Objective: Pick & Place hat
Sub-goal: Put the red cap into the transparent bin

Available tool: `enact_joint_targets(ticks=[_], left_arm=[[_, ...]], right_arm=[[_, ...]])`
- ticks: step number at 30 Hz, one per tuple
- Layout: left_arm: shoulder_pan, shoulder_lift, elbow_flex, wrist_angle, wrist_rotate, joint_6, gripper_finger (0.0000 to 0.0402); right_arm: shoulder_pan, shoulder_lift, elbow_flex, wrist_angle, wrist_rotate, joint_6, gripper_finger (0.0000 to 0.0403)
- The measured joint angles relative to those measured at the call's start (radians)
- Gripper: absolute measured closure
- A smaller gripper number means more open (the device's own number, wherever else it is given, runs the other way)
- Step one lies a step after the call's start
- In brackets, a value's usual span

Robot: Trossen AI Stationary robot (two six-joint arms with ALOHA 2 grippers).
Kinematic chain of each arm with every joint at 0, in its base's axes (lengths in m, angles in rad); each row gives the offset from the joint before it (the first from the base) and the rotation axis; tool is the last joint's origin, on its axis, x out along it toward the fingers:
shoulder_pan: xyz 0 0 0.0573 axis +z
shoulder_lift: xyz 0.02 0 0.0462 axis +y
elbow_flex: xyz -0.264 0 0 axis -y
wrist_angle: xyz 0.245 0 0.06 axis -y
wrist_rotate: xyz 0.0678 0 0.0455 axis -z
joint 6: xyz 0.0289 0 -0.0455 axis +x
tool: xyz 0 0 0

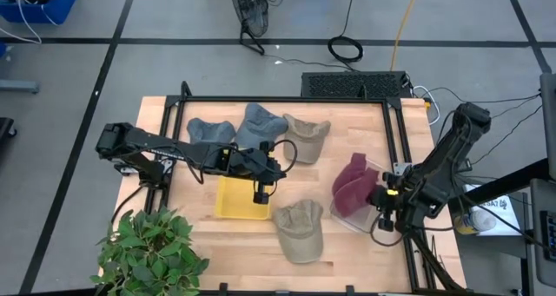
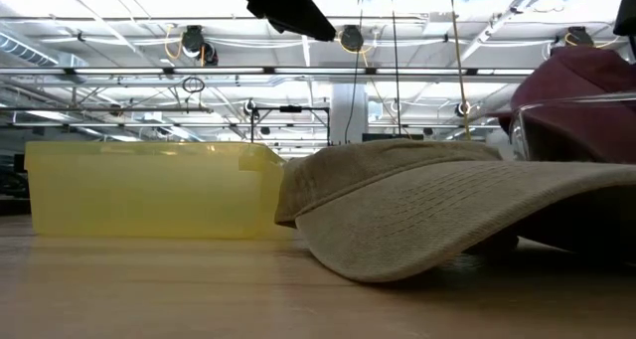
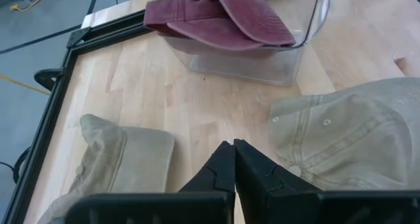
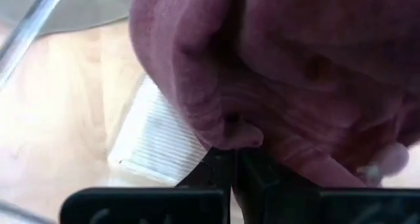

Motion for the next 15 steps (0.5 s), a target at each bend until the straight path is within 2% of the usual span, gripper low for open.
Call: enact_joint_targets(ticks=[4, 15], left_arm=[[0.000, 0.000, 0.000, 0.000, 0.000, -0.004, 0.0373], [-0.002, 0.000, 0.001, 0.000, 0.000, -0.029, 0.0371]], right_arm=[[0.000, -0.045, 0.005, 0.050, -0.021, -0.068, 0.0379], [0.000, -0.198, 0.059, 0.139, -0.002, -0.215, 0.0301]])
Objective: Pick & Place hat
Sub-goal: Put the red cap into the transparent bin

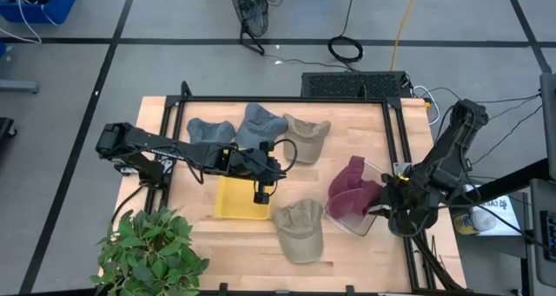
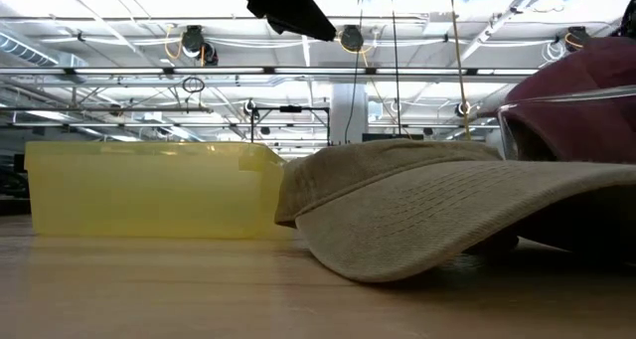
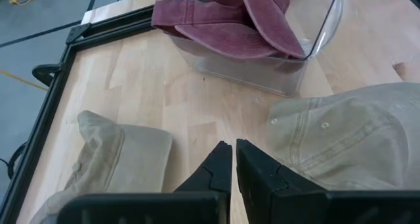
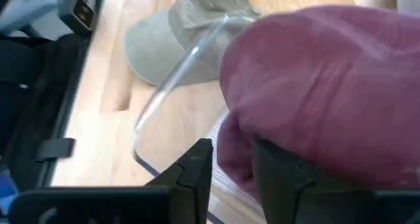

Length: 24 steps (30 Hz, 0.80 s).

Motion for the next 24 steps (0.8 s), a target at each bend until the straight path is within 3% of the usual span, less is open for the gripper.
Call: enact_joint_targets(ticks=[4, 11, 16, 24], left_arm=[[-0.007, 0.000, 0.000, 0.000, 0.000, 0.002, 0.0371], [-0.013, 0.000, 0.000, 0.000, 0.000, 0.006, 0.0371], [-0.013, 0.000, 0.000, 0.000, -0.001, 0.006, 0.0371], [-0.013, 0.000, 0.000, 0.000, 0.000, 0.004, 0.0371]], right_arm=[[0.000, -0.037, 0.029, -0.008, 0.030, -0.063, 0.0300], [-0.009, -0.061, 0.109, 0.025, 0.245, -0.230, 0.0353], [-0.043, -0.046, 0.111, 0.087, 0.152, -0.328, 0.0396], [-0.044, -0.017, 0.111, 0.113, -0.063, -0.287, 0.0402]])
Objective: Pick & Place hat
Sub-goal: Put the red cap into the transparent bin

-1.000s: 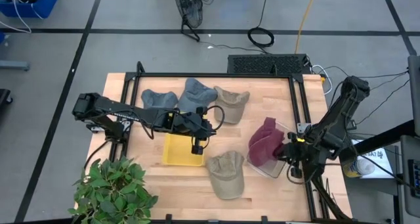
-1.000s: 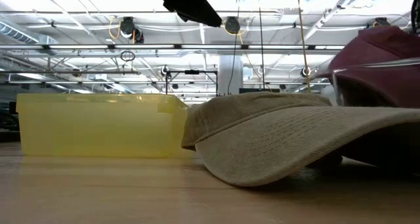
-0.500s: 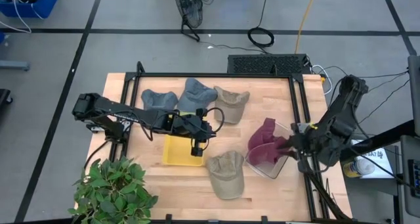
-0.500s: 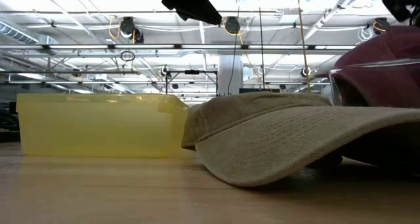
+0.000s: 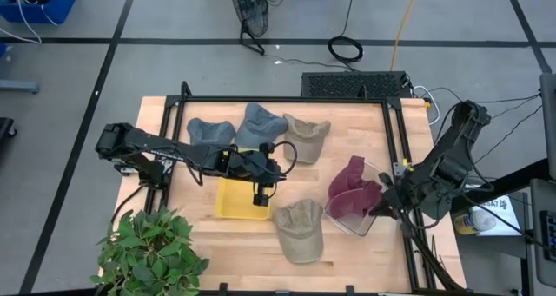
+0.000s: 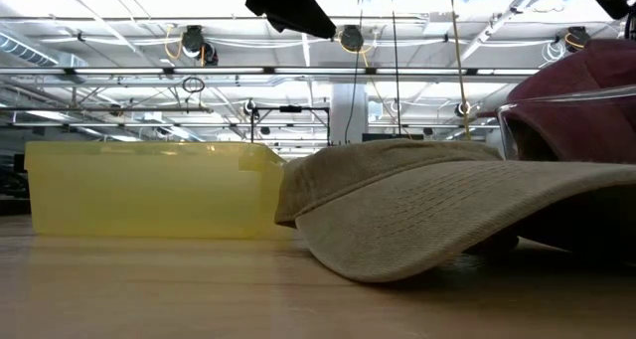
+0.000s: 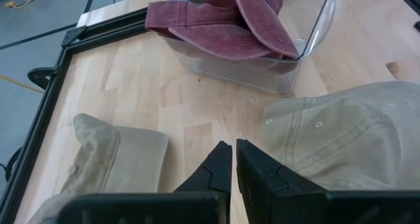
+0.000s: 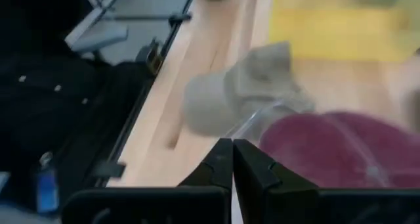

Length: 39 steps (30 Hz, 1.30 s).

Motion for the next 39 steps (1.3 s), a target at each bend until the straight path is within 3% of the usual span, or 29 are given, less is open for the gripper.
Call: enact_joint_targets(ticks=[10, 23, 31, 39], left_arm=[[0.000, 0.000, 0.000, 0.005, 0.000, 0.000, 0.0371], [0.000, 0.000, 0.000, 0.015, 0.000, 0.007, 0.0371], [0.000, 0.000, 0.000, 0.015, 0.000, 0.006, 0.0371], [0.000, 0.000, 0.000, 0.014, 0.000, 0.005, 0.0371]], right_arm=[[-0.128, 0.040, 0.000, -0.150, 0.040, 0.048, 0.0402], [-0.423, 0.088, -0.020, -0.213, -0.038, -0.037, 0.0402], [-0.538, 0.139, -0.085, -0.184, -0.039, -0.181, 0.0403], [-0.602, 0.190, -0.148, -0.040, -0.199, -0.267, 0.0403]])
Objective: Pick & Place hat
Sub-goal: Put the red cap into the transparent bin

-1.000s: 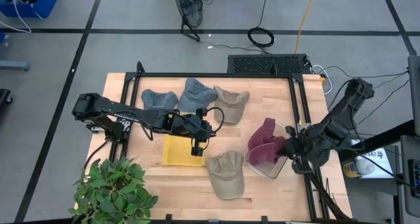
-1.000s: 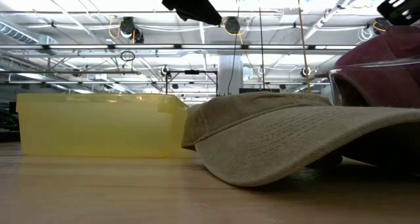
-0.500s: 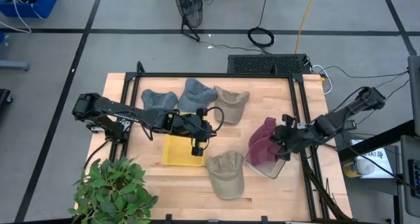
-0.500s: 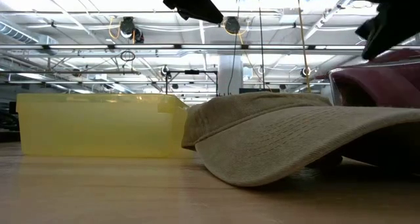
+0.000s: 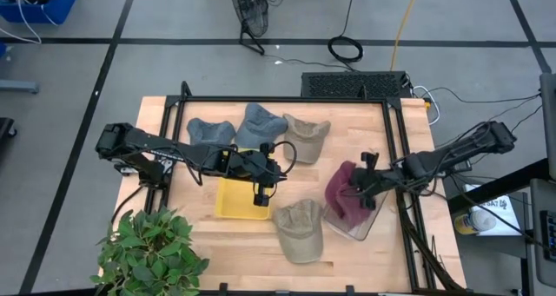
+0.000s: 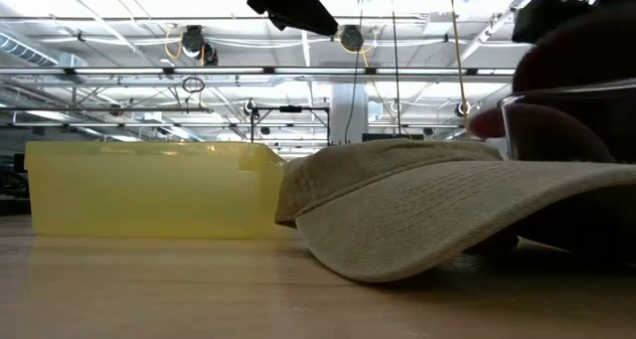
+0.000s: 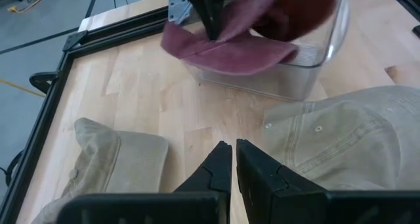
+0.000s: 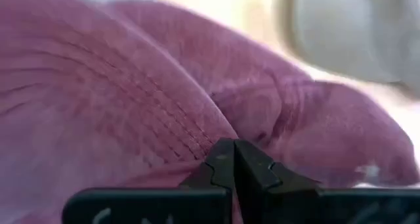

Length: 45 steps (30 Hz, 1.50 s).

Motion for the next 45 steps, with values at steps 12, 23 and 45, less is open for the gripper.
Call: enact_joint_targets(ticks=[12, 23, 45], left_arm=[[0.000, 0.000, 0.000, 0.000, 0.000, -0.005, 0.0371], [-0.002, 0.000, 0.000, 0.000, 0.026, -0.008, 0.0371], [-0.002, 0.000, 0.000, -0.002, 0.027, -0.016, 0.0371]], right_arm=[[0.009, -0.014, 0.018, -0.009, 0.043, -0.025, 0.0403], [0.034, -0.035, 0.165, 0.027, 0.136, -0.207, 0.0403], [-0.026, 0.197, 0.126, -0.013, 0.057, -0.212, 0.0403]])
